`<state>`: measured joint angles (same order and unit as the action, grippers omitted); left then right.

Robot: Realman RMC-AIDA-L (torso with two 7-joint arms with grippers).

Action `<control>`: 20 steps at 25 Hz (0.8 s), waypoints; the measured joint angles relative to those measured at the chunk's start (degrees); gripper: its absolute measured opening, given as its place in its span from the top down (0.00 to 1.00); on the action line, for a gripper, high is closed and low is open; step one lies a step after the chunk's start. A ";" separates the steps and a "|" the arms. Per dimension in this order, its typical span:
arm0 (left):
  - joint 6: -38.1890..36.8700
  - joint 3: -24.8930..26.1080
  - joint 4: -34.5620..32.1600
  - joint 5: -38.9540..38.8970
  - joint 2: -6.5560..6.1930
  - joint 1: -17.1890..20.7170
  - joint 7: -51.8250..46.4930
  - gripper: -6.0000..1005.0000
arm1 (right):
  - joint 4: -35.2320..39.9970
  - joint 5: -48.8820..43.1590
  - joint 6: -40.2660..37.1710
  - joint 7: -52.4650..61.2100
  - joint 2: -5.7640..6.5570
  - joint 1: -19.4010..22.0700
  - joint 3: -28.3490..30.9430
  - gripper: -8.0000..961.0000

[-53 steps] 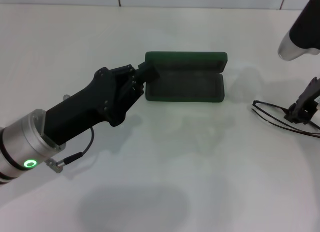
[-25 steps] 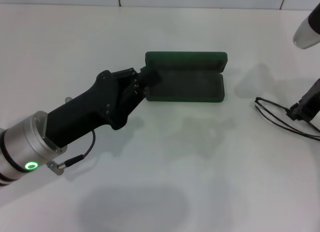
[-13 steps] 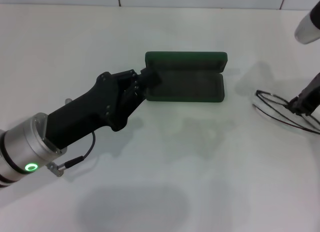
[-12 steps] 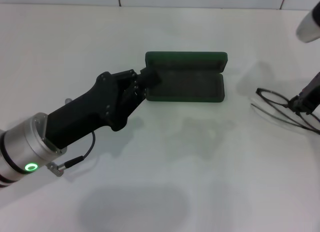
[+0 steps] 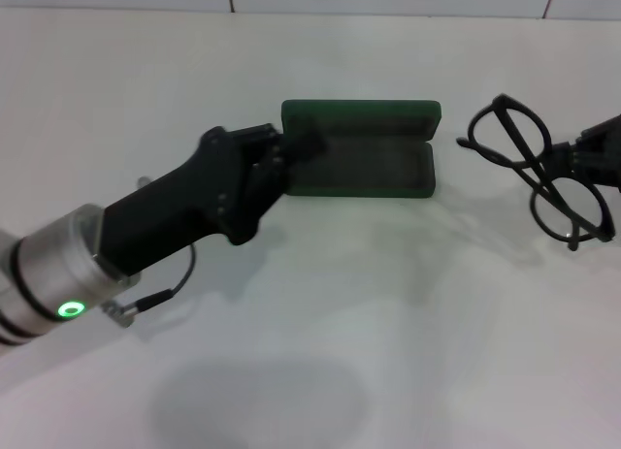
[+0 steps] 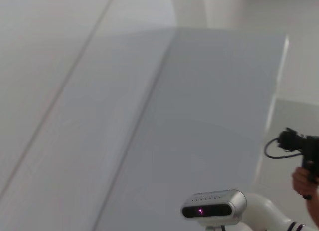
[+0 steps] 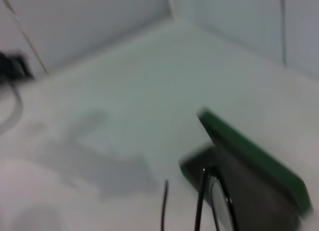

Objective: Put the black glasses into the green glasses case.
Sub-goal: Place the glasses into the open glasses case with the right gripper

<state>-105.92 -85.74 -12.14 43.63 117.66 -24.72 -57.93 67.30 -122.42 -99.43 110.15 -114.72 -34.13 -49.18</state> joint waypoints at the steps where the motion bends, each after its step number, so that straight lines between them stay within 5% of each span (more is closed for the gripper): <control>1: -0.06 -0.06 -0.01 0.79 0.02 -0.74 -0.05 0.96 | -0.42 1.82 -0.14 -1.36 -0.02 0.71 0.36 0.94; 9: 0.53 -0.13 -0.08 10.61 2.06 -8.22 -0.02 0.96 | -8.03 14.87 1.50 -8.80 -0.70 1.09 -0.70 0.94; 20: 5.09 0.04 0.45 9.62 2.86 -8.83 -0.36 0.96 | -21.30 18.95 1.05 -15.60 -0.85 -5.75 -1.00 0.94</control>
<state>-100.84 -85.70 -11.69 53.26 120.53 -33.54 -58.29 46.01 -103.47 -98.39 94.55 -115.57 -39.87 -50.18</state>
